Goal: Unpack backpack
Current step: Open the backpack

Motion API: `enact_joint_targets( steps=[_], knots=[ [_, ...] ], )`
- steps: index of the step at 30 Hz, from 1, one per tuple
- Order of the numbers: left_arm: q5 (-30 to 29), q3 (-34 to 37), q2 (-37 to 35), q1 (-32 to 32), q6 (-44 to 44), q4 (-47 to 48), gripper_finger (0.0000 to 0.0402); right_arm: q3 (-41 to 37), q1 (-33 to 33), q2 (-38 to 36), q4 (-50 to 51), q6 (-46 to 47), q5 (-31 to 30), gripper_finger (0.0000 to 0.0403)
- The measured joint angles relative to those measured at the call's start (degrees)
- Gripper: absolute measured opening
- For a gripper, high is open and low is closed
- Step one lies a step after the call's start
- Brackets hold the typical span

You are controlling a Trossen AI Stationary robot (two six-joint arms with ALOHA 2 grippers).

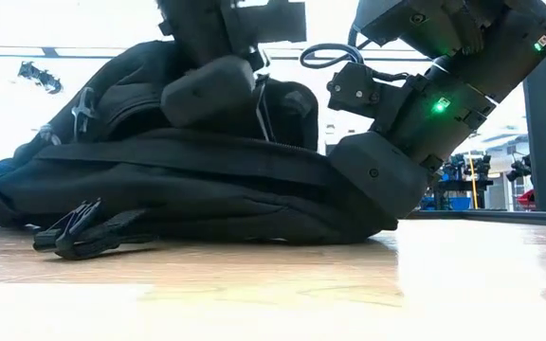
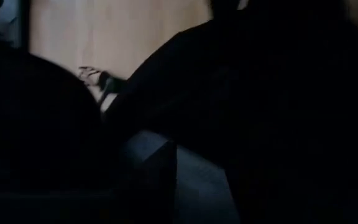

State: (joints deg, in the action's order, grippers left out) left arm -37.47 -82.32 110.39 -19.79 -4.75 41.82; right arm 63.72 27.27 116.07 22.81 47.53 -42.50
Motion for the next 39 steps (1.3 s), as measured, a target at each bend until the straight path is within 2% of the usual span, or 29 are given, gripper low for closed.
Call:
enact_joint_targets(
  steps=[5, 13, 22, 27, 33, 39],
  knots=[
    [-8.9, 0.0, 0.0, 2.2, -2.2, 9.3, 0.0150, 0.0, 0.0, 0.0, -0.3, 0.1, 0.0, 0.0000],
    [-10.5, 0.1, 0.0, 7.8, -14.4, 29.0, 0.0157, 0.0, 0.1, 0.0, -0.7, 0.3, 0.1, 0.0000],
    [-17.2, 1.2, -1.5, 8.9, -25.1, 43.8, 0.0157, 0.0, 0.4, 0.0, -0.8, 0.7, 0.6, 0.0000],
    [-18.6, 0.9, -5.4, 8.9, -26.1, 44.2, 0.0157, 0.0, 0.5, 0.0, -0.8, 0.7, 0.5, 0.0000],
    [-19.9, -1.8, -9.0, 6.4, -21.0, 40.5, 0.0160, 0.0, 0.4, 0.0, -0.9, 0.6, 0.7, 0.0000],
    [-23.5, -6.3, -9.2, 4.0, -17.5, 39.4, 0.0173, 0.0, 0.4, 0.0, -1.0, 0.5, 0.8, 0.0000]
  ],
)
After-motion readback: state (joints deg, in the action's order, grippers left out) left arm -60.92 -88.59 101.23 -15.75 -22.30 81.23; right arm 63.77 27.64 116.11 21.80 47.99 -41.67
